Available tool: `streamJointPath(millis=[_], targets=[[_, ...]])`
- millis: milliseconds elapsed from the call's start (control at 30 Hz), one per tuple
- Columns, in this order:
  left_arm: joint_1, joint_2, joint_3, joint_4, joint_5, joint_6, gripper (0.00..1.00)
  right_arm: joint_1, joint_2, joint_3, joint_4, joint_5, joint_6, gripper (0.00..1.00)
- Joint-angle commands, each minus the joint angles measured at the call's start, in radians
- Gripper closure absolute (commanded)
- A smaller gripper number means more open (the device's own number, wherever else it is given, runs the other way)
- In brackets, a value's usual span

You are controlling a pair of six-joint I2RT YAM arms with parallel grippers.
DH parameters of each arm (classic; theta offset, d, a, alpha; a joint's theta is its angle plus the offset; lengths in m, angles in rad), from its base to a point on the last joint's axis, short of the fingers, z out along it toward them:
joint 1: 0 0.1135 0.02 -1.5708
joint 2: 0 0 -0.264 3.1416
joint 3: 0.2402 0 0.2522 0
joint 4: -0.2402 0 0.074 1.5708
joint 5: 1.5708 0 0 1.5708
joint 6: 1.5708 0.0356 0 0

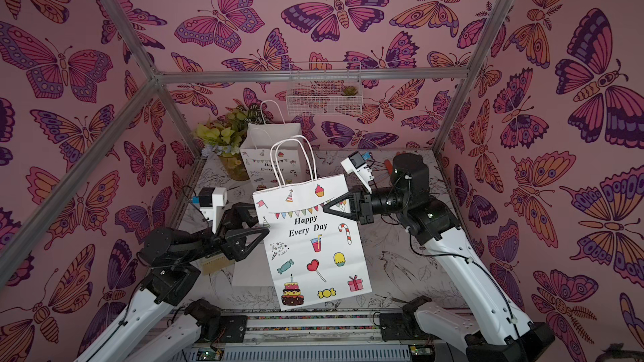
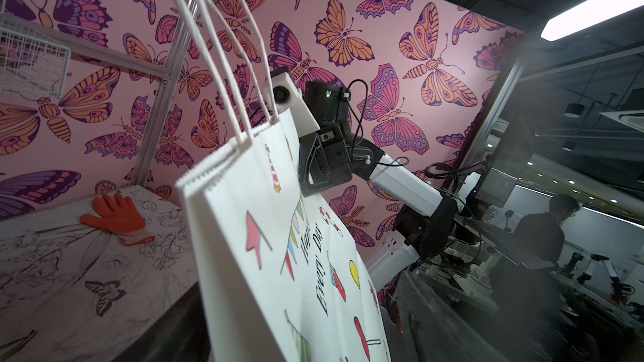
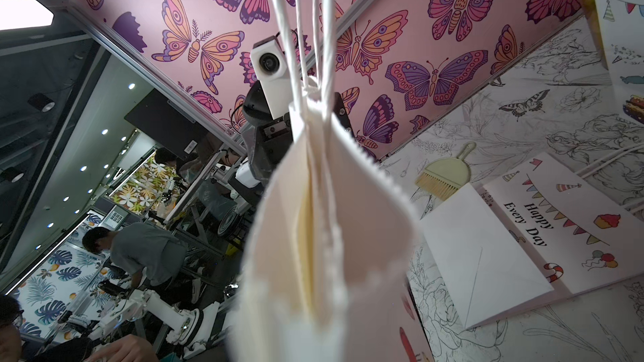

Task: Put away the paper bag
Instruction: Press the paper bag.

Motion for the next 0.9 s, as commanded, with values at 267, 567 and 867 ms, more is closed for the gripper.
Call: streamJointPath(millis=[267, 567, 867], targets=[[-0.002, 0.069, 0.011, -0.023, 0.053, 0.032, 0.76, 0.009, -0.085, 0.054, 0.013, 0.171, -0.014, 1.0], [-0.004, 0.086, 0.024, -0.023, 0.11, 0.028, 0.57, 0.008, -0.096, 0.037, 0.042, 0.206, -0.003, 1.0], [-0.038, 0.127, 0.04, -0.018, 0.166, 0.032, 0.57, 0.008, -0.094, 0.038, 0.036, 0.256, -0.017, 1.0]])
